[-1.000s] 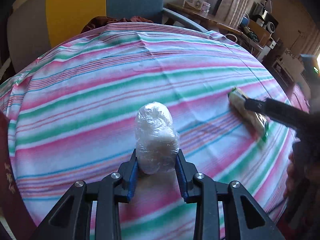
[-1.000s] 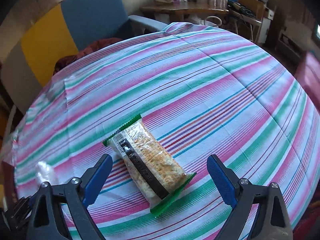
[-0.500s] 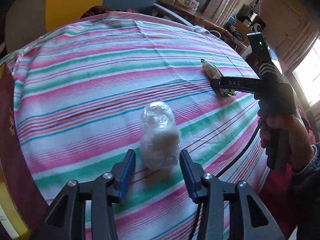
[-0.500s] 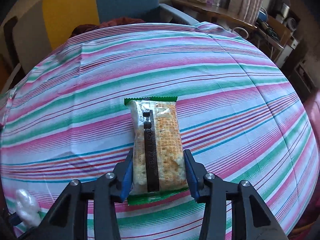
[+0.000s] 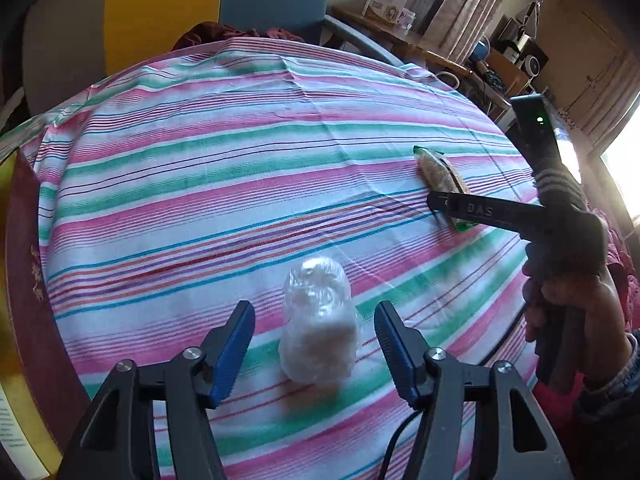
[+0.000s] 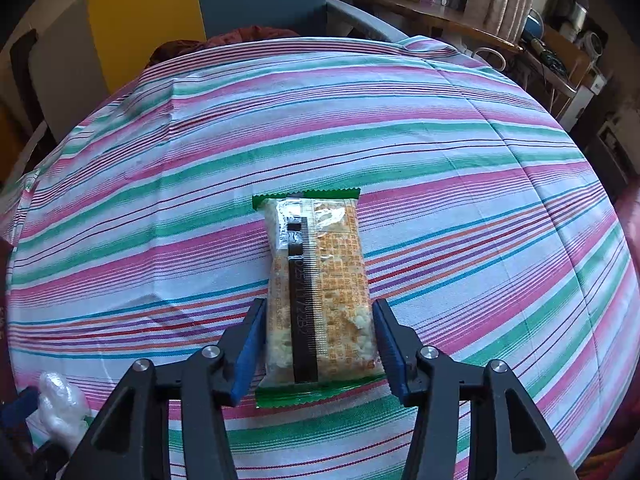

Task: Organize objects
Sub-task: 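Carry the plastic ball into the gold tray and release it with the left tool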

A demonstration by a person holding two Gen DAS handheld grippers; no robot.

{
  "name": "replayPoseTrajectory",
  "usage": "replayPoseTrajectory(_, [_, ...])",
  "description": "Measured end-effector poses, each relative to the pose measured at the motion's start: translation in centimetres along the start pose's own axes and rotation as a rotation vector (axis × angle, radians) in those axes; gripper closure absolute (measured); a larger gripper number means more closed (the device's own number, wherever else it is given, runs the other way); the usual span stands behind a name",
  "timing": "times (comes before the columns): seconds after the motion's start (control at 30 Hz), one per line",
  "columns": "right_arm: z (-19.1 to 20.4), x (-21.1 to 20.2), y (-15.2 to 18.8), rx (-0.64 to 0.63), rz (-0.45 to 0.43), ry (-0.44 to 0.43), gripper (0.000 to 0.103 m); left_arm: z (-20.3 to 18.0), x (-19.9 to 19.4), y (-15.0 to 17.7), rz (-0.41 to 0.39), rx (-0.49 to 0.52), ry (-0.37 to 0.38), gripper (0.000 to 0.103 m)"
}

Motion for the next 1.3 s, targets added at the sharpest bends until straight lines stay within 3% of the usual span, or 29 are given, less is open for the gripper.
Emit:
replayPoseTrajectory(0.13, [0.2, 0.2, 0.1, -0.009, 0.009, -0.010, 0.039, 0.3, 1.6, 0.1, 0.031, -0.005, -0.023, 0.068])
replayPoseTrajectory(0.23, [0.4, 0.2, 0.2, -0.021, 0.009, -0.005, 0.038, 0.6, 1.6, 0.4, -0.002, 0.000, -0.023, 0.069])
replayPoseTrajectory(0.33, [0.8, -0.1, 0.2, -0.045, -0.003, -0.002, 0.056, 0.8, 0.7, 1.0, -0.049, 0.042, -0.090, 0.069])
replayPoseTrajectory(0.43, [1.5, -0.2, 0.2, -0.069, -0.010, -0.013, 0.056, 1.4, -0.5, 1.9, -0.096, 0.070, -0.148, 0.069])
replayPoseTrajectory(0.83, [3.0, 0.5, 0.4, -0.122, -0.008, -0.040, 0.053, 3.9, -8.5, 2.6, -0.273, 0.040, -0.218, 0.069])
replayPoseTrajectory(1.1, [3.0, 0.3, 0.6, -0.144, -0.019, -0.026, 0.053, 6.7, -11.8, 3.0, -0.323, -0.013, -0.251, 0.069])
replayPoseTrajectory(1.3, [3.5, 0.1, 0.8, -0.192, -0.029, 0.032, 0.056, 9.3, -13.0, 3.9, -0.331, -0.069, -0.272, 0.069])
Point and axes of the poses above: each gripper's, at about its wrist camera, not at the fingertips, and x roughly the way its jaws point, z to its left, y to its underside, the point moved 9 cm from there along x, roughly the way its jaws point, and after that the axes turned 9 degrees about -y, right-handed, at the moved point
